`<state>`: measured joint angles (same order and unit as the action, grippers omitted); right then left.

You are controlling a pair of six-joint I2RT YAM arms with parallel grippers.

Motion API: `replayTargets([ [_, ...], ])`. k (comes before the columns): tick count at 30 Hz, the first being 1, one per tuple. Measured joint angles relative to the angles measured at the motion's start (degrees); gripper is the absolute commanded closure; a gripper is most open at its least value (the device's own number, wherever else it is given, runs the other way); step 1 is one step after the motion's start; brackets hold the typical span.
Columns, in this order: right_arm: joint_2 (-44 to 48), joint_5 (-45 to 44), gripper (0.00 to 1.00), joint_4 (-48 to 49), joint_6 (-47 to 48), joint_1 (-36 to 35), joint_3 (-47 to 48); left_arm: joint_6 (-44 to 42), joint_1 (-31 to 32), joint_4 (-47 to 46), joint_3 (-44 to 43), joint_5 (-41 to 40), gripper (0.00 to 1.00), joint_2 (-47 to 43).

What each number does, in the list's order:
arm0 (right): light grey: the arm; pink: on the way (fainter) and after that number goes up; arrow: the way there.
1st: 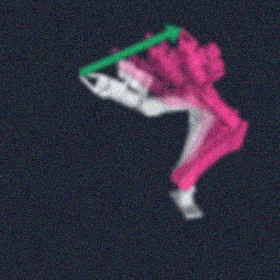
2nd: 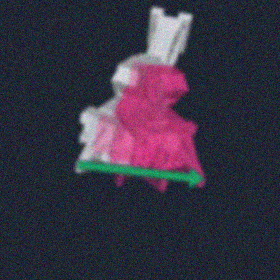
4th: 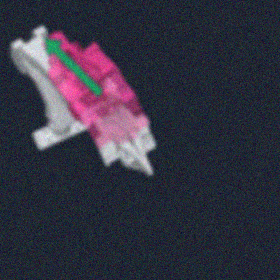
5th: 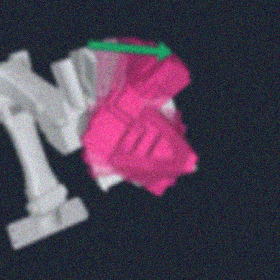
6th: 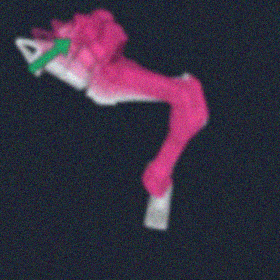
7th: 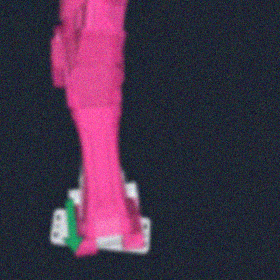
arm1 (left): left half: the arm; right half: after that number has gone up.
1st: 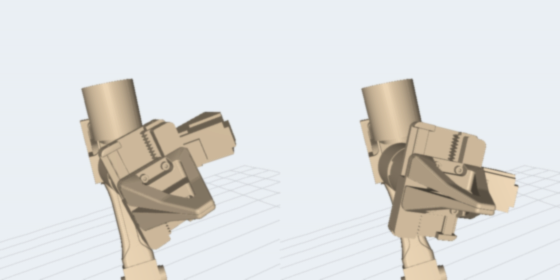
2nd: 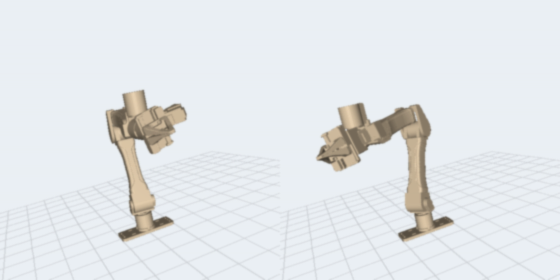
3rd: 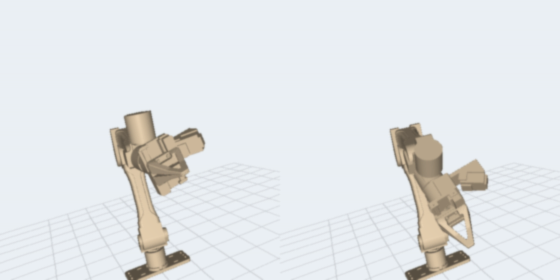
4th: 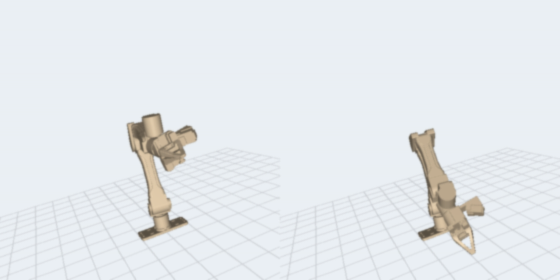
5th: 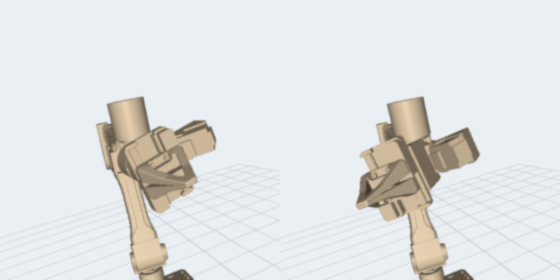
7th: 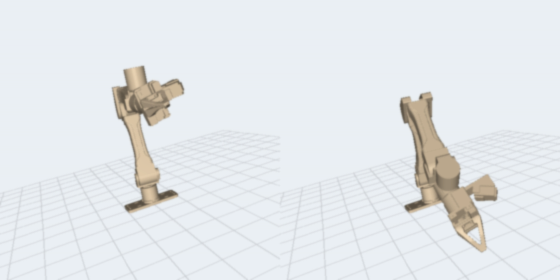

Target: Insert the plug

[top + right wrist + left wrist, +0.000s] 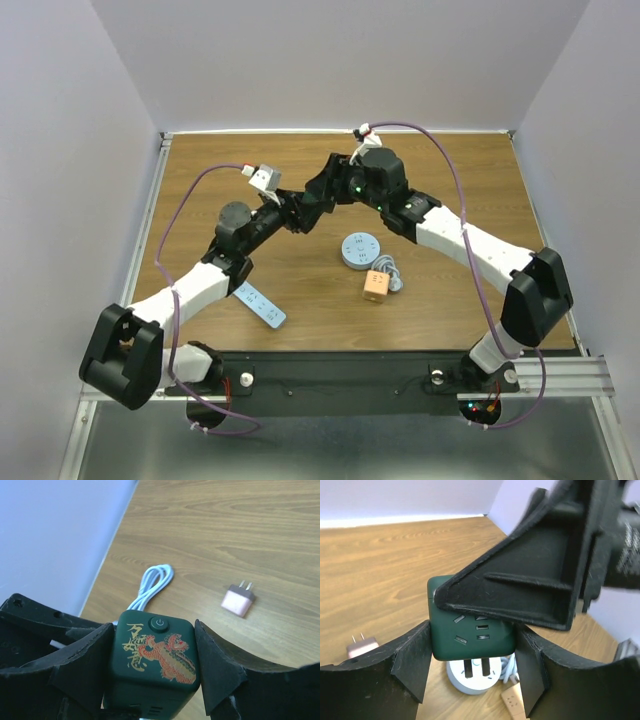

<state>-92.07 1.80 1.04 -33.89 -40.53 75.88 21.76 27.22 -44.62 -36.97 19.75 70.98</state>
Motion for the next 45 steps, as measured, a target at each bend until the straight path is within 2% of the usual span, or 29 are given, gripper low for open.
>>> replayTargets([
  [6, 2.27, 14.4, 0.17, -0.57, 0.07, 4.79, 0.07, -7.41, 0.66, -4.31, 5.29, 0.81, 1.0, -6.21],
  [12, 2.47, 27.28, 0.1, -0.9, 0.04, 11.21, 2.23, -12.07, 0.44, -3.41, 6.88, 0.68, 1.0, -7.32],
  [17, 1.92, 36.28, 0.1, -1.68, 0.04, 11.78, 2.67, -14.6, 1.25, -3.1, 6.97, 0.74, 1.0, -7.69],
  [22, -0.52, 41.38, 0.1, -3.13, 0.02, 11.58, 2.67, -16.61, 3.06, -2.67, 7.02, 0.74, 1.0, -8.68],
  [26, -1.53, 44.11, 0.11, -4.11, 0.02, 11.58, 2.67, -17.81, 4.2, -2.05, 7.02, 0.7, 1.0, -8.94],
  [37, -3.76, 51.17, 0.22, -4.17, -0.35, 11.85, 2.67, -20.09, 5.75, -0.46, 7.02, -1.92, 1.0, -10.1],
  [45, -4.83, 52.43, 0.28, -4.98, -0.39, 11.87, 2.67, -22.23, 6.97, 0.48, 7.02, -2.84, 1.0, -10.1],
])
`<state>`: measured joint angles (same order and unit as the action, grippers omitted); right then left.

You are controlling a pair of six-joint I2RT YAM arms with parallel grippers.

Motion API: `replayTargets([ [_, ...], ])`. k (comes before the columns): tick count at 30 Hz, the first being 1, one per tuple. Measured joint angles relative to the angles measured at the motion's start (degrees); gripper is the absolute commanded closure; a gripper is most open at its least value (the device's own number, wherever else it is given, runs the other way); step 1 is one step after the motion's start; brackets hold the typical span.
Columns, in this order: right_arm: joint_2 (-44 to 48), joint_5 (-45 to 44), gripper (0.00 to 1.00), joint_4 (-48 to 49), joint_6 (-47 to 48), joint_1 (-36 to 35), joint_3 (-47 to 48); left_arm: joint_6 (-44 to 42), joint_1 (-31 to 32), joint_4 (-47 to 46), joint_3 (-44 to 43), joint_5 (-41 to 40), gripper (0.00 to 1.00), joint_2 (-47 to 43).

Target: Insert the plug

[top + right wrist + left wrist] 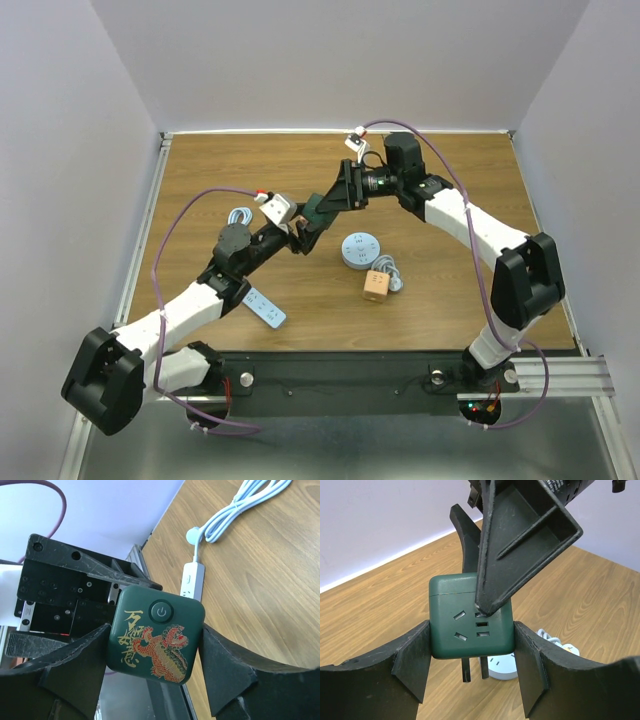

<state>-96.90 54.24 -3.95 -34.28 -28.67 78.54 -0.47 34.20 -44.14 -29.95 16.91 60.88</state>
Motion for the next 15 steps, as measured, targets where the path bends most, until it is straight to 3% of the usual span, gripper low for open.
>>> replayTargets([
  [2, -0.11, 0.02, 0.35, -0.17, -0.02, 0.07, 0.0, -0.76, 0.39, 0.28, 0.0, -0.42, 1.0, 0.0],
  [5, -0.44, 0.07, 0.57, -0.55, -0.31, 0.11, 0.0, -2.21, 0.72, 0.79, 0.0, -0.72, 1.0, 0.0],
  [6, -0.55, 0.11, 0.74, -0.68, -0.55, 0.13, 0.0, -2.73, 0.81, 0.96, 0.0, -0.87, 1.0, 0.0],
  [8, -0.7, 0.39, 0.95, -0.83, 0.04, 0.15, 0.0, -3.21, 1.05, 1.55, 0.0, -1.09, 1.0, 0.0],
  [10, -0.72, 0.46, 1.0, -0.96, 0.44, 0.15, 0.0, -3.56, 1.22, 1.79, 0.0, -1.51, 1.0, -0.09],
  [12, -0.72, 0.39, 0.99, -0.96, 0.9, 0.13, 0.0, -3.58, 1.53, 2.03, -0.02, -2.23, 0.82, -0.22],
  [15, -0.68, -1.16, 0.99, -1.18, 1.86, 0.09, 0.0, -3.08, 2.1, 3.67, -0.35, -4.7, 0.46, -0.26],
])
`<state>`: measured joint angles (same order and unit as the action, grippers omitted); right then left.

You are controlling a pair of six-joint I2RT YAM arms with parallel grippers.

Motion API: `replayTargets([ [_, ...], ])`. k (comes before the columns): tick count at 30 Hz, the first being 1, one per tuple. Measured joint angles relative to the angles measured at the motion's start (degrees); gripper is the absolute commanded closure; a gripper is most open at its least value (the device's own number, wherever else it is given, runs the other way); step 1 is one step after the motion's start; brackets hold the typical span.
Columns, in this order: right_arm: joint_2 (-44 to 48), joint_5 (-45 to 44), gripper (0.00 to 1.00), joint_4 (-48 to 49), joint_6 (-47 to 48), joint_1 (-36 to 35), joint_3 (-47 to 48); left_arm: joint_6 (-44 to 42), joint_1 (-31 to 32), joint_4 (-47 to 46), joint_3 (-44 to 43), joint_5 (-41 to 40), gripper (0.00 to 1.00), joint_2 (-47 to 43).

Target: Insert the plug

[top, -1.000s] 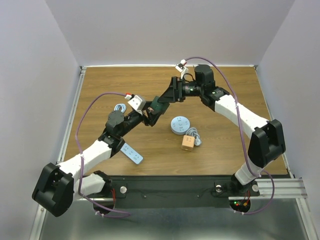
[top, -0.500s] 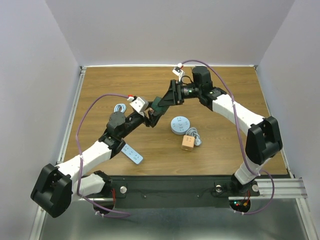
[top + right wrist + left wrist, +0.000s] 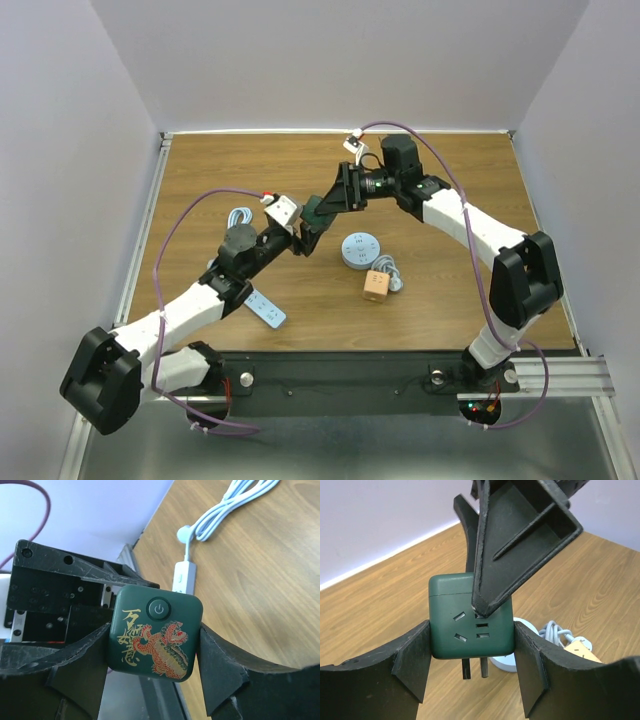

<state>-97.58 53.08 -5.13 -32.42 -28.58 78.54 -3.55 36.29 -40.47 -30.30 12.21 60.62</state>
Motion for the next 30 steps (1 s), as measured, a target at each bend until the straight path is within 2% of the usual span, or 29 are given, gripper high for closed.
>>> replayTargets([
  [1, 0.07, -1.29, 1.0, -0.09, 0.46, -0.02, 0.0, 0.46, 0.09, 0.9, -0.24, -1.27, 0.28, 0.0],
  [2, 0.15, -1.84, 1.0, -0.17, 0.66, -0.11, 0.0, 0.7, 0.2, 1.14, -0.28, -1.84, 0.27, 0.0],
  [3, 0.42, -3.67, 1.0, -0.48, 1.22, -0.2, 0.0, 1.18, 0.39, 1.51, -0.35, -2.89, 0.15, 0.0],
  [8, 2.16, -11.69, 0.99, -0.39, 4.15, 1.36, 0.02, 4.26, 0.59, 5.03, -0.33, -7.74, 0.04, -1.75],
  [16, 2.38, -19.61, 1.0, -0.17, 7.08, 4.66, 0.17, 8.81, 0.57, 8.52, 1.22, -15.96, 0.03, -7.54],
  [18, 2.38, -20.17, 1.0, -0.17, 7.43, 4.85, 0.17, 10.25, 0.57, 10.49, 1.36, -20.57, 0.03, -8.2],
  [21, 2.38, -20.41, 0.99, 0.02, 8.0, 5.14, 0.17, 15.56, 0.61, 17.03, 0.9, -33.79, 0.01, -7.93],
  [23, 2.38, -20.41, 1.0, 0.02, 8.28, 5.46, 0.17, 21.24, 0.44, 24.11, -1.07, -44.44, 0.01, -6.03],
  [25, 2.43, -20.41, 0.99, 0.04, 8.55, 5.77, 0.17, 24.02, -0.87, 28.37, -2.8, -51.28, 0.01, -3.39],
  [27, 2.58, -20.39, 1.0, 0.02, 8.7, 6.08, 0.17, 25.55, -3.1, 31.19, -4.7, -54.86, 0.01, -0.2],
  [30, 3.74, -20.35, 1.0, -0.02, 8.83, 6.4, 0.15, 26.51, -9.31, 33.22, -7.78, -54.31, 0.01, 6.23],
])
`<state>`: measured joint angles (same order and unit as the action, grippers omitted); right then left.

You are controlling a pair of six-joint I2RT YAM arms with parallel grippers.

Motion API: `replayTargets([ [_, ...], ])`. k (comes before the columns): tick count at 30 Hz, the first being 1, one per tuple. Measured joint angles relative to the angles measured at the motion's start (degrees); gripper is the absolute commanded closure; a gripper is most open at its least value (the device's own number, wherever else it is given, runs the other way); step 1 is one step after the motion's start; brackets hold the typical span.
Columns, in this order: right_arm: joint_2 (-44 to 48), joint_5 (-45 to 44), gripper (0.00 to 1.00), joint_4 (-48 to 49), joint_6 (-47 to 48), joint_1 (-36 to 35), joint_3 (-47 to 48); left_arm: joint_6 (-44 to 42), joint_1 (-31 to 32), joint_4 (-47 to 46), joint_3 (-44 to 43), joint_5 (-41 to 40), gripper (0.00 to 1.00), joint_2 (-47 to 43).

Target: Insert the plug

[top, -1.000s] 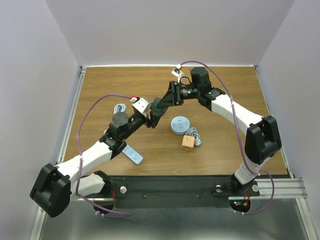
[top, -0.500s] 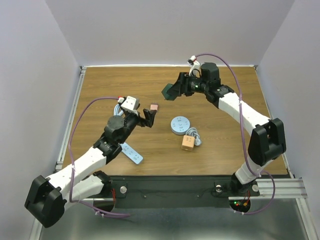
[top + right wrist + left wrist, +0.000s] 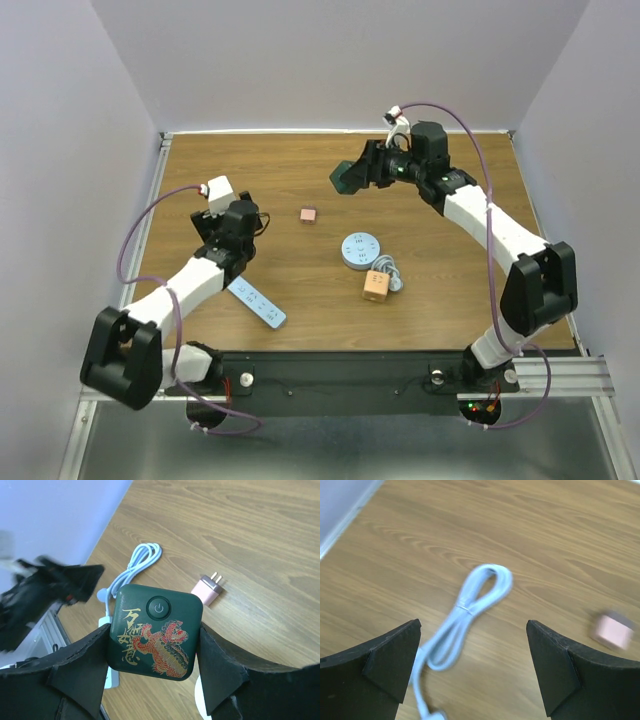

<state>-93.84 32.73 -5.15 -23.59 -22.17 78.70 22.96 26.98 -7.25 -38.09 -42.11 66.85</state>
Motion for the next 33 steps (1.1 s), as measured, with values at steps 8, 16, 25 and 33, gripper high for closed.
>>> replayTargets([
  [8, 6.73, 0.26, 0.99, 0.39, 0.13, 0.33, -1.42, -0.66, -8.39, 1.31, -2.32, 2.14, 0.04, 13.11],
  [16, 9.16, 0.24, 1.0, 0.85, 0.35, 0.9, -1.55, -2.73, -9.86, 4.9, -8.55, 6.62, 0.29, 24.04],
  [25, 9.22, 0.24, 1.0, 0.81, 0.76, 1.16, -1.79, -3.56, -9.86, 8.48, -13.11, 7.54, 0.33, 31.26],
  [33, 9.97, 0.02, 1.0, 0.85, 0.96, 1.2, -1.92, -6.34, -9.9, 10.58, -16.41, 6.99, 1.0, 34.18],
])
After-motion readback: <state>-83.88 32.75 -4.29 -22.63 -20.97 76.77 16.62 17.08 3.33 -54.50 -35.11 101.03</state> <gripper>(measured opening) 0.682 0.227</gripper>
